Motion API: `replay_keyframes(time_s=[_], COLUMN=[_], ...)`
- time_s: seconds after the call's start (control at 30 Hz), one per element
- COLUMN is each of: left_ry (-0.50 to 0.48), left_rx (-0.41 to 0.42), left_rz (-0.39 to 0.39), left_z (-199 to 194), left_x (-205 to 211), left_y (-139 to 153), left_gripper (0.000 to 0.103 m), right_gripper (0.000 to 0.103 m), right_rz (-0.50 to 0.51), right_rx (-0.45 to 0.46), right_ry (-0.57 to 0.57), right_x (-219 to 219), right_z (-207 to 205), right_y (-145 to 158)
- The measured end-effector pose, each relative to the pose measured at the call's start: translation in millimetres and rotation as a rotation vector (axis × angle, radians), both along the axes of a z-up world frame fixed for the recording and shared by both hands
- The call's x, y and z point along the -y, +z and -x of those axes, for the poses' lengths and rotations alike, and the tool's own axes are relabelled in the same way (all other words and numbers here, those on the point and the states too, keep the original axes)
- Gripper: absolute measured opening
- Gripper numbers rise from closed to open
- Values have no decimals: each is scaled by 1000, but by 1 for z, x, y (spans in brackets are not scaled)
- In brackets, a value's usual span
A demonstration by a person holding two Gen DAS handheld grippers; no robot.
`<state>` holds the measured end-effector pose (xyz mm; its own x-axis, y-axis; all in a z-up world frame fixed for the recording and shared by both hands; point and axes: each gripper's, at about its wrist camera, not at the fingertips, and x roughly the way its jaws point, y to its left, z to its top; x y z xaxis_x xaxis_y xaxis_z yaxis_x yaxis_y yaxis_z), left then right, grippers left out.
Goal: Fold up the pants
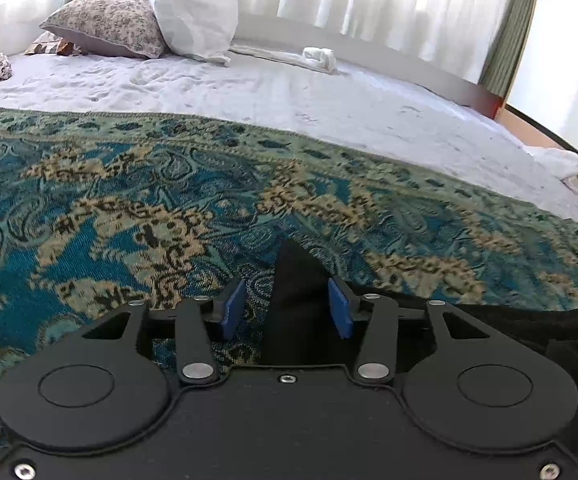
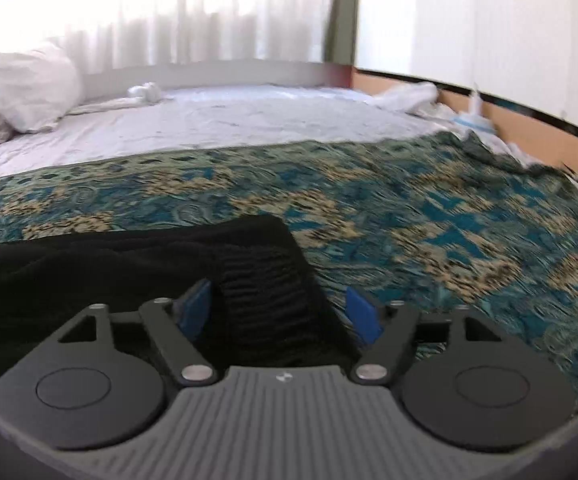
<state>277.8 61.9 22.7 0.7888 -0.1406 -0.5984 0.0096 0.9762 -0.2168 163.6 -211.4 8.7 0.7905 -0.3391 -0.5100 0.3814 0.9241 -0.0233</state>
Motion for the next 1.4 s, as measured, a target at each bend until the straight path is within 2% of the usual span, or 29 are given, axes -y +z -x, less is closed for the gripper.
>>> replay_keyframes(time_s=[0.07,0.23,0.3,0.37,0.43,0.57,0.67,0.77,0.8,0.97,1.07,1.13,1.2,1.3,1.4], left_ry=[-15,-104,-131,-149,-164,-194,-208,-177,-167,-164,-159,-157,-158,-154,-152], left_rx=[17,35,-5,-67,-116,-88,-78,-62,-51,56,75,82,100,129,136], left_rz=[14,-80,-74,-35,-6,-45,-45,-20,-17,-123,-137,-133,-145,-159,-126], left_z=[12,69,97,120,142,182,196,200,202,218,220,220,223,225,222], left_x=[-3,-4,-11,-20,-27,-28,-25,-26,-24,-9,-8,-8,-7,-5,-9], left_y=[12,28,22,12,2,3,3,-2,-3,-15,-16,-18,-19,-22,-24], left_gripper=[37,37,37,35,31,30,31,31,31,31,31,31,31,31,31], right_gripper=[87,92,93,93,93,93,93,93,92,60,49,41,38,32,31], right_rz=[8,46,50,36,38,50,-7,-67,-81,-182,-199,-127,-84,-65,-82], right_rx=[29,137,147,149,139,91,37,-16,-36,-211,-311,-295,-282,-281,-268], right_ry=[10,95,158,225,275,352,435,534,567,711,715,679,639,598,610], right_x=[0,-12,-22,-33,-45,-70,-90,-113,-121,-163,-184,-194,-199,-201,-199], right_z=[11,39,44,48,51,49,42,30,25,-18,-53,-71,-91,-121,-142], right_y=[8,35,42,45,43,33,29,33,34,34,20,14,13,11,13])
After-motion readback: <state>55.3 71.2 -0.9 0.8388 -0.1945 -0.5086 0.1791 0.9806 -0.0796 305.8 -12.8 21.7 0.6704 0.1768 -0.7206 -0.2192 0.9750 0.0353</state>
